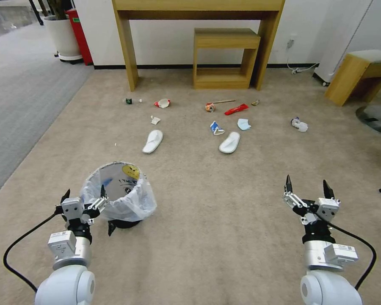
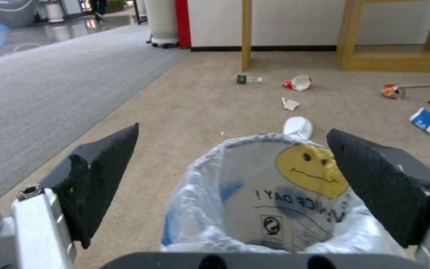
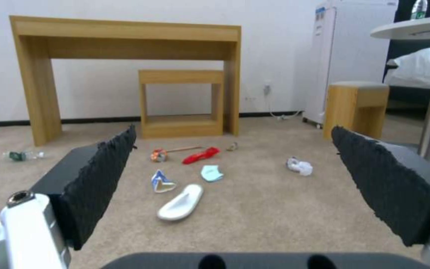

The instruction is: Pick up the trash bin and place the garbage on the floor into it.

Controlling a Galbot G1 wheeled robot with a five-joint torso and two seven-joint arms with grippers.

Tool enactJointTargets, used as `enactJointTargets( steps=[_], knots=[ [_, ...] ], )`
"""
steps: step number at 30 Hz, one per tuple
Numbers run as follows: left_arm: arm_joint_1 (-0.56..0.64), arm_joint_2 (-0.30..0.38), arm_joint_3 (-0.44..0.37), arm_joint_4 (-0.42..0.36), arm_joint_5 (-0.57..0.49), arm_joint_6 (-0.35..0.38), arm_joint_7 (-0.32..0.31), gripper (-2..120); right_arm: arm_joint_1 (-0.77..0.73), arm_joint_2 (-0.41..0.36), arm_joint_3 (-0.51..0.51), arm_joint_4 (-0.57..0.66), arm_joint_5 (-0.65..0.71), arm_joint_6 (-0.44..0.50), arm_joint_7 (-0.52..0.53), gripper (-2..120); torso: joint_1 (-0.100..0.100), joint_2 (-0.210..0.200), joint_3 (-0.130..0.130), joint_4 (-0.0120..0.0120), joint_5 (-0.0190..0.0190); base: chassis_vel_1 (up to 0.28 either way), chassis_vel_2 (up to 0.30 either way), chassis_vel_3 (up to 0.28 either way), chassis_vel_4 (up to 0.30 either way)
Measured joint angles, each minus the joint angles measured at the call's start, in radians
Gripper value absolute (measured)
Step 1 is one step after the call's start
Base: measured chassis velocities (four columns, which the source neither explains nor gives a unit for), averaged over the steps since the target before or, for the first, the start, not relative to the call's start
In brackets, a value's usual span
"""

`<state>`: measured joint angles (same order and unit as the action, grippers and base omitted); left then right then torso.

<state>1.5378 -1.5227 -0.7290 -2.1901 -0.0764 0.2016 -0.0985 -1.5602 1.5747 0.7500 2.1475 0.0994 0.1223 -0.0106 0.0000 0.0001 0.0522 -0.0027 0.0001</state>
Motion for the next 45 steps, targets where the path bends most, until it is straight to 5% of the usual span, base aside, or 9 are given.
enactJointTargets(
  steps=[14, 45],
  knots=[
    [0.01, 0.0, -0.002, -0.007, 0.001, -0.006, -0.001, 100, 0.002, 0.003, 0.0, -0.015, 0.002, 0.038, -0.005, 100, 0.0, 0.0, 0.0, 0.0002, -0.0002, 0.117, 0.119, -0.124, -0.12],
    [-0.003, -0.006, -0.001, 0.02, 0.004, -0.011, -0.001, 100, 0.024, -0.016, 0.021, -0.032, 0.004, 0.021, -0.035, 100, 0.0, 0.0, 0.0, 0.0, 0.0, -0.05, 0.047, 0.046, -0.049]
  ],
)
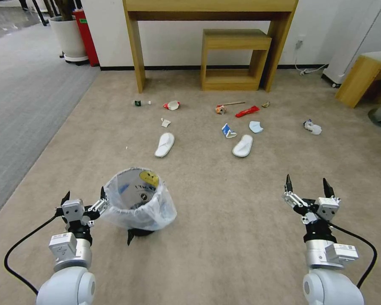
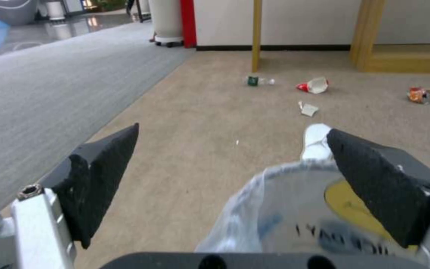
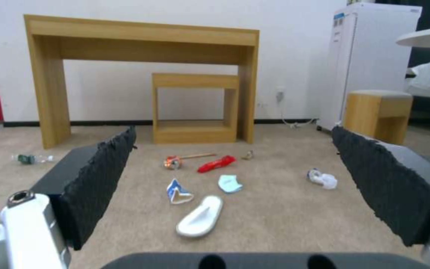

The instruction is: Pick up the trash bin and place the garbage on the floor into it.

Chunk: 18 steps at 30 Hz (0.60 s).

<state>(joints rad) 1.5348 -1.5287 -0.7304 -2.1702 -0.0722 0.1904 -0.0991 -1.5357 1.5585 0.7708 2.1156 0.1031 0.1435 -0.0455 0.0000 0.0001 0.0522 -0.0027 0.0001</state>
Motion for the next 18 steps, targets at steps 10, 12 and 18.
enactJointTargets(
  steps=[10, 12, 18],
  knots=[
    [-0.007, 0.0, 0.0, 0.009, 0.002, 0.0, -0.001, 100, 0.008, 0.001, -0.004, -0.01, 0.001, 0.0, 0.001, 100, 0.0, 0.0, 0.0, 0.0, -0.0005, -0.189, 0.183, 0.178, -0.183],
    [-0.007, 0.0, 0.0, 0.009, 0.002, 0.0, -0.001, 100, 0.008, 0.001, -0.004, -0.011, 0.0, 0.001, 0.001, 100, 0.0, 0.0, 0.0, -0.0001, -0.0003, -0.138, 0.127, 0.127, -0.143],
    [-0.007, -0.001, 0.001, 0.011, 0.002, 0.0, -0.003, 100, 0.011, 0.0, -0.007, -0.014, 0.0, 0.011, 0.008, 100, 0.0, 0.0, 0.0, 0.0, -0.0002, -0.129, 0.132, 0.128, -0.13]
  ],
)
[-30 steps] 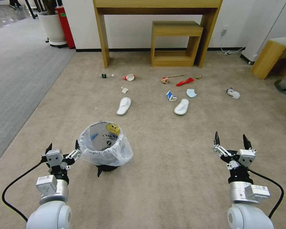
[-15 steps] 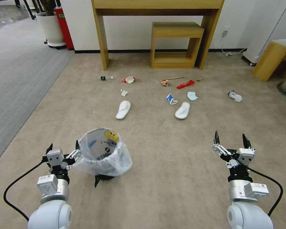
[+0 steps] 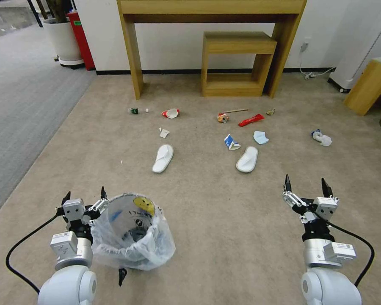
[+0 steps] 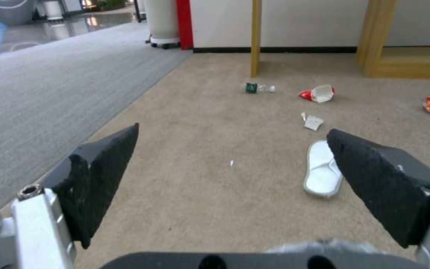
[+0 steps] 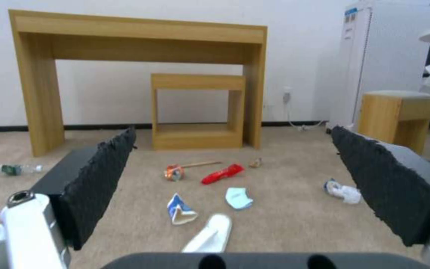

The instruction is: Pick up the trash bin and place the garbage on the floor into it.

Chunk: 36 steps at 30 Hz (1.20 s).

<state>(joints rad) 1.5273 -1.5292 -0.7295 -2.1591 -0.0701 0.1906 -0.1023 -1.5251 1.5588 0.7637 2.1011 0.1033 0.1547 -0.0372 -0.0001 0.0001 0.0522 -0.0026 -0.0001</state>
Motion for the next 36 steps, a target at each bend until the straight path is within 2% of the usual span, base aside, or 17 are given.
enactJointTargets(
  steps=[13, 23, 28, 30, 31, 32, 34, 35, 36],
  knots=[
    [0.005, 0.0, 0.001, -0.005, -0.002, 0.008, -0.01, 100, 0.006, -0.006, -0.002, -0.009, 0.005, 0.037, -0.019, 100, 0.0, 0.0, 0.0, 0.0, 0.0001, -0.06, 0.049, 0.042, -0.045],
    [0.015, 0.017, 0.0, -0.026, -0.015, 0.035, -0.051, 100, -0.004, -0.026, 0.001, -0.009, -0.003, 0.022, -0.009, 100, 0.0, 0.0, 0.0, -0.0001, 0.0001, 0.0, 0.0, 0.0, 0.0],
    [0.054, 0.049, 0.004, -0.097, -0.06, 0.108, -0.093, 100, -0.01, -0.047, 0.008, -0.007, 0.008, 0.016, -0.003, 100, 0.0, 0.0, 0.0, -0.0001, 0.0001, 0.0, 0.0, 0.0, 0.0],
    [0.079, 0.075, 0.004, -0.139, -0.119, 0.166, -0.137, 100, -0.01, -0.058, 0.014, -0.007, 0.016, 0.014, 0.0, 100, 0.0, 0.0, 0.0, 0.0, 0.0, 0.0, 0.0, 0.0, 0.0],
    [0.099, 0.094, 0.004, -0.172, -0.174, 0.221, -0.177, 100, -0.01, -0.065, 0.017, -0.006, 0.02, 0.011, 0.002, 100, 0.0, 0.0, 0.0, 0.0, 0.0001, 0.0, 0.0, 0.0, 0.0],
    [0.099, 0.094, 0.004, -0.172, -0.174, 0.221, -0.177, 100, -0.01, -0.065, 0.017, -0.006, 0.02, 0.011, 0.002, 100, 0.0, 0.0, 0.0, 0.0, 0.0001, 0.0, 0.0, 0.0, 0.0],
    [0.135, 0.135, 0.003, -0.225, -0.274, 0.33, -0.238, 100, -0.011, -0.077, 0.019, -0.005, 0.026, 0.009, 0.006, 100, 0.0, 0.0, 0.0, 0.0, -0.0001, 0.0, 0.0, 0.0, 0.0],
    [0.135, 0.135, 0.003, -0.225, -0.274, 0.33, -0.238, 100, -0.011, -0.077, 0.019, -0.005, 0.026, 0.009, 0.006, 100, 0.0, 0.0, 0.0, 0.0, -0.0001, 0.0, 0.0, 0.0, 0.0],
    [0.156, 0.163, 0.002, -0.252, -0.326, 0.384, -0.276, 100, -0.012, -0.082, 0.019, -0.005, 0.028, 0.007, 0.009, 100, 0.0, 0.0, 0.0, -0.0001, 0.0002, 0.0, 0.0, 0.0, 0.0]
  ],
)
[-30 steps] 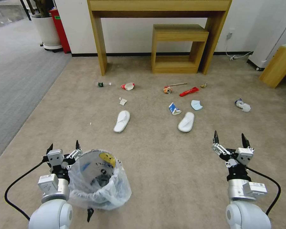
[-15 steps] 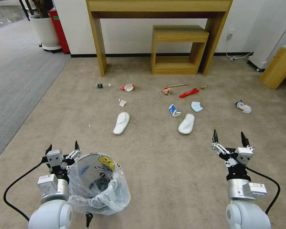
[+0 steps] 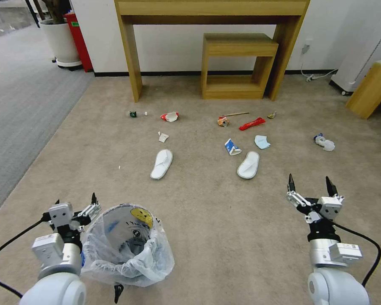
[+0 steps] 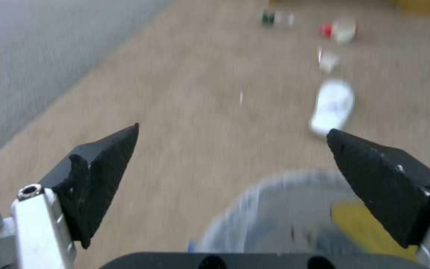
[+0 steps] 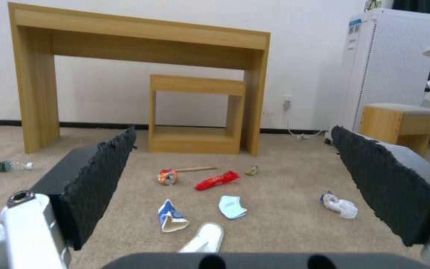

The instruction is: Pick up the trash bin and place the garbage on the floor into it.

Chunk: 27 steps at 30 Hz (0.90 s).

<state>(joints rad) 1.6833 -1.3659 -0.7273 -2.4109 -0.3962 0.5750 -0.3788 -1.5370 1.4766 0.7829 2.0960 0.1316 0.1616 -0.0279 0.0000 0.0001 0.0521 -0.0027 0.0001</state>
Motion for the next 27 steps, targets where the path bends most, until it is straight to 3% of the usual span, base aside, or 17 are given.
enactJointTargets(
  steps=[2, 7, 10, 15, 17, 27],
  knots=[
    [0.039, 0.061, -0.004, -0.035, -0.084, 0.072, -0.059, 100, 0.001, -0.008, 0.0, -0.002, 0.003, -0.001, 0.004, 100, 0.0, 0.0, 0.0, 0.0, -0.0003, 0.0, 0.0, 0.0, 0.0],
    [0.079, 0.127, -0.015, -0.053, -0.163, 0.122, -0.125, 100, 0.002, -0.013, -0.002, -0.006, 0.005, -0.001, 0.005, 100, 0.0, 0.0, 0.0, 0.0, -0.0002, 0.0, 0.0, 0.0, 0.0],
    [0.11, 0.192, -0.026, -0.058, -0.281, 0.16, -0.195, 100, 0.003, -0.016, -0.005, -0.01, 0.006, -0.001, 0.005, 100, 0.0, 0.0, 0.0, 0.0, -0.0003, 0.0, 0.0, 0.0, 0.0],
    [0.121, 0.227, -0.032, -0.058, -0.336, 0.168, -0.229, 100, 0.005, -0.016, -0.006, -0.015, 0.006, 0.0, 0.005, 100, 0.0, 0.0, 0.0, 0.0001, -0.0002, 0.0, 0.0, 0.0, 0.0],
    [0.119, 0.266, -0.037, -0.05, -0.429, 0.169, -0.288, 100, 0.006, -0.016, -0.007, -0.02, 0.006, 0.002, 0.005, 100, 0.0, 0.0, 0.0, 0.0, -0.0003, 0.0, 0.0, 0.0, 0.0],
    [0.109, 0.295, -0.019, -0.009, -0.474, 0.166, -0.335, 100, 0.003, -0.015, -0.005, -0.022, 0.003, 0.005, 0.007, 100, 0.0, 0.0, 0.0, 0.0, -0.0002, 0.0, 0.0, 0.0, 0.0]
  ],
)
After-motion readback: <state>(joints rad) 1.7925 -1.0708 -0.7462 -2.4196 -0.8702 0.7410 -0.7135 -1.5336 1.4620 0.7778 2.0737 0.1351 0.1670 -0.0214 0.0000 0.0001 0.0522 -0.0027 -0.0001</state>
